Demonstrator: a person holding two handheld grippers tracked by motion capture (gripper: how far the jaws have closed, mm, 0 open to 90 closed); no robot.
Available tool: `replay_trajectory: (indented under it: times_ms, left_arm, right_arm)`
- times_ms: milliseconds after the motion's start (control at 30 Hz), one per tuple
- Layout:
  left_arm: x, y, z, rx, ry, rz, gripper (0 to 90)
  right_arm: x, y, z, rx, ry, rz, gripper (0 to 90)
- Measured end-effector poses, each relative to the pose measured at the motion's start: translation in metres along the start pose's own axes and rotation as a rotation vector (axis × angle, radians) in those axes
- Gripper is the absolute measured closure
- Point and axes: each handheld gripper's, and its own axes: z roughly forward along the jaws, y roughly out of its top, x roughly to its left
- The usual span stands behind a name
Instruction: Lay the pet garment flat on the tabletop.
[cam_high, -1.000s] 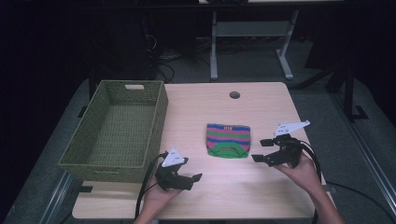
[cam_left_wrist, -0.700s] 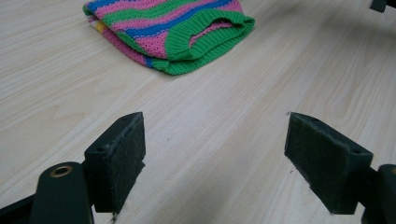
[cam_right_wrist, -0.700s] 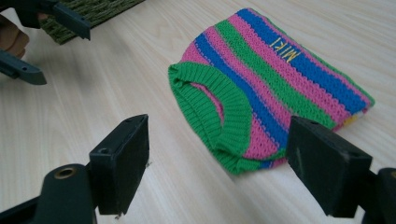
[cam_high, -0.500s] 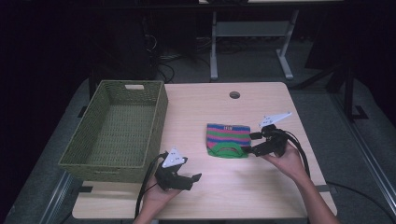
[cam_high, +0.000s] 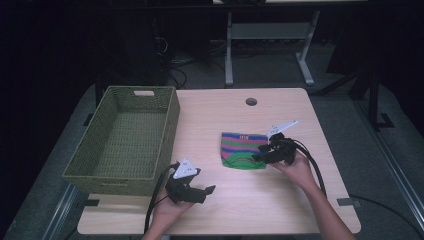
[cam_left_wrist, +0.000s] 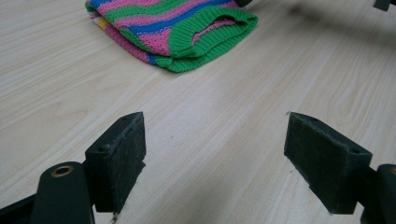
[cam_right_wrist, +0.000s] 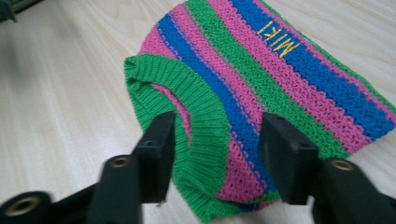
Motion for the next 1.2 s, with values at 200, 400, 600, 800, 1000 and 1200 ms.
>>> replay_trajectory:
  times_ms: [200, 400, 600, 800, 1000, 1200]
  left_arm:
    - [0.001, 0.000, 0.000, 0.000, -0.002, -0.003, 20.7]
    - [0.001, 0.000, 0.000, 0.003, -0.004, -0.007, 20.7]
    - [0.000, 0.000, 0.000, 0.002, -0.006, -0.005, 20.7]
    - [0.000, 0.000, 0.001, 0.003, -0.004, -0.004, 20.7]
    - [0.000, 0.000, 0.001, 0.009, -0.014, -0.008, 21.9]
    - [-0.001, 0.001, 0.002, 0.018, -0.019, -0.003, 23.3]
  right_arm:
    - [-0.001, -0.002, 0.012, 0.022, -0.024, 0.006, 60.8]
    - [0.001, -0.003, 0.015, 0.036, -0.047, -0.015, 61.5]
    - [0.005, -0.004, 0.015, 0.050, -0.050, -0.066, 61.5]
    - [0.011, -0.008, 0.014, 0.052, -0.045, -0.103, 61.1]
    - [0.016, -0.015, 0.012, 0.034, -0.028, -0.126, 60.7]
    - [0.024, -0.018, 0.010, 0.040, -0.017, -0.163, 60.5]
